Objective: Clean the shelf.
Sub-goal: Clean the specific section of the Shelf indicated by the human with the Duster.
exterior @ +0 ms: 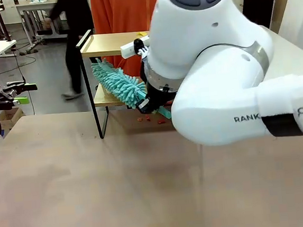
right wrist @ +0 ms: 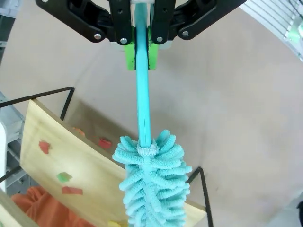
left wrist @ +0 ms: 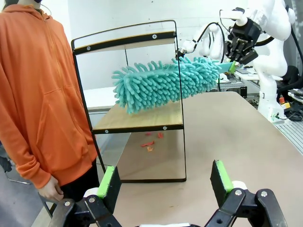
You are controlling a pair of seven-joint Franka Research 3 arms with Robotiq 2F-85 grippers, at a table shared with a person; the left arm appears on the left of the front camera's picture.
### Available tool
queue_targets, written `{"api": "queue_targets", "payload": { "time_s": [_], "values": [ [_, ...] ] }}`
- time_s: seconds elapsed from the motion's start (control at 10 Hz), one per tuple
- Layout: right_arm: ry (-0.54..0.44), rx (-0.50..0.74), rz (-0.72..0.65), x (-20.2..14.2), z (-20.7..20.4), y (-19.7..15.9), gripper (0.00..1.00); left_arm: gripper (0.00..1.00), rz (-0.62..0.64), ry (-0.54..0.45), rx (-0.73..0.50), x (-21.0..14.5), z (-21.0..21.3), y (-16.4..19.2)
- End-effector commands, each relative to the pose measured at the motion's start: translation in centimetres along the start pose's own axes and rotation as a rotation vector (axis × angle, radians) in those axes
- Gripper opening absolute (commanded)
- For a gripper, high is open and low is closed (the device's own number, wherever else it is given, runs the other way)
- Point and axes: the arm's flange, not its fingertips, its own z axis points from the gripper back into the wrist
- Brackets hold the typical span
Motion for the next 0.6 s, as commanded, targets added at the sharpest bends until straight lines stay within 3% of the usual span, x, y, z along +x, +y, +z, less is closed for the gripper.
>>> {"api": "queue_targets", "payload": {
  "time_s": [0.0,0.5],
  "values": [
    [-0.044,-0.02,-0.066,2.5,-0.6,3.2,0.13,1.0,-0.003,0.001,-0.001,0.2,0.1,0.0],
    [0.023,-0.001,-0.236,5.3,-2.4,5.8,0.13,1.0,-0.003,0.001,-0.001,0.2,0.1,0.0]
  ]
}}
